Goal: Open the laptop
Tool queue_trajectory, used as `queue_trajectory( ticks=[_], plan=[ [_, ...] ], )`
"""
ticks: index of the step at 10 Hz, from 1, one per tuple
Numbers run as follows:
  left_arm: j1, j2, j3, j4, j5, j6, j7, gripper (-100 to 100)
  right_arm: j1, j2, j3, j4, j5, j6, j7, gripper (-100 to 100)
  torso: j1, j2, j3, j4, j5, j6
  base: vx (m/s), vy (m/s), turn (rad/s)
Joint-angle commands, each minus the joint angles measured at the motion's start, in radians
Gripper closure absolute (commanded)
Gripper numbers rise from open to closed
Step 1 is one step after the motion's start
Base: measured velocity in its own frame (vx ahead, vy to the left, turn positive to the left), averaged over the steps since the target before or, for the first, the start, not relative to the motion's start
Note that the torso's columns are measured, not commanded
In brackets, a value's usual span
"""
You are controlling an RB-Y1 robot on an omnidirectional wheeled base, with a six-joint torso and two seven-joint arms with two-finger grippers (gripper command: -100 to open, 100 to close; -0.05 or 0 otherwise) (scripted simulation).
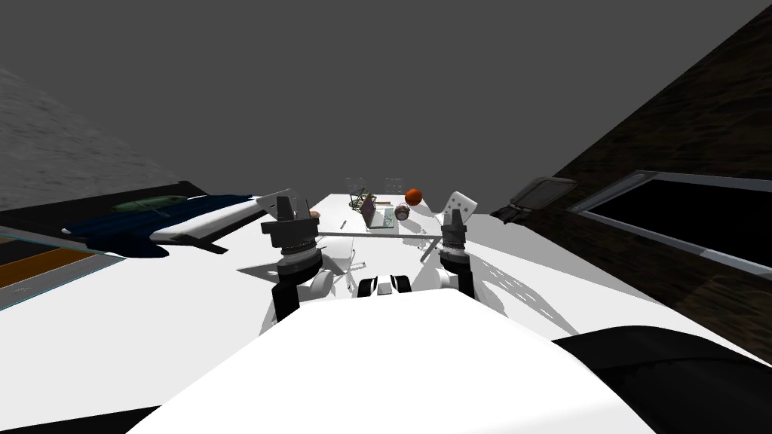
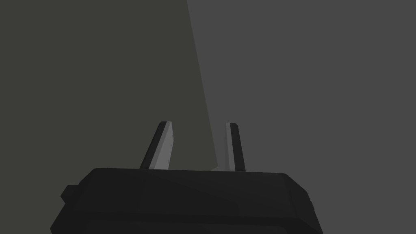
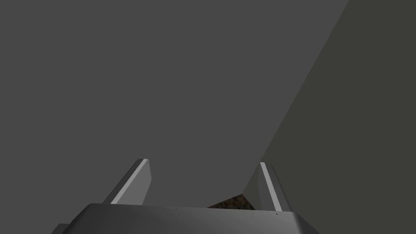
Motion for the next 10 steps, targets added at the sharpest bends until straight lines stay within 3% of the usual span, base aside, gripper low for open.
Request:
queue_trajectory(
  ticks=[1, 3, 6, 10],
  plan=[
    [0.000, 0.000, 0.000, 0.000, 0.000, 0.000, 0.000, 0, 0.000, -0.037, 0.000, 0.004, 0.004, 0.006, -0.006, -100, 0.000, 0.074, -0.148, 0.074, 0.000, 0.000, -0.013, -0.004, 0.018],
    [0.000, 0.000, 0.000, 0.000, 0.000, 0.000, 0.000, 0, 0.000, -0.091, -0.001, 0.014, 0.013, 0.020, -0.019, -100, 0.000, 0.119, -0.235, 0.117, 0.000, 0.000, -0.057, -0.007, 0.048],
    [0.000, 0.000, 0.000, 0.001, 0.000, 0.000, 0.000, 0, 0.002, -0.166, -0.004, 0.039, 0.037, 0.060, -0.048, -100, 0.000, 0.123, -0.240, 0.121, 0.000, 0.000, -0.114, 0.002, 0.076],
    [0.000, 0.000, 0.000, 0.001, 0.000, 0.000, 0.000, 0, 0.007, -0.264, -0.012, 0.091, 0.085, 0.147, -0.096, -100, 0.000, 0.120, -0.242, 0.120, 0.000, 0.000, -0.135, 0.020, 0.152]
  ],
)
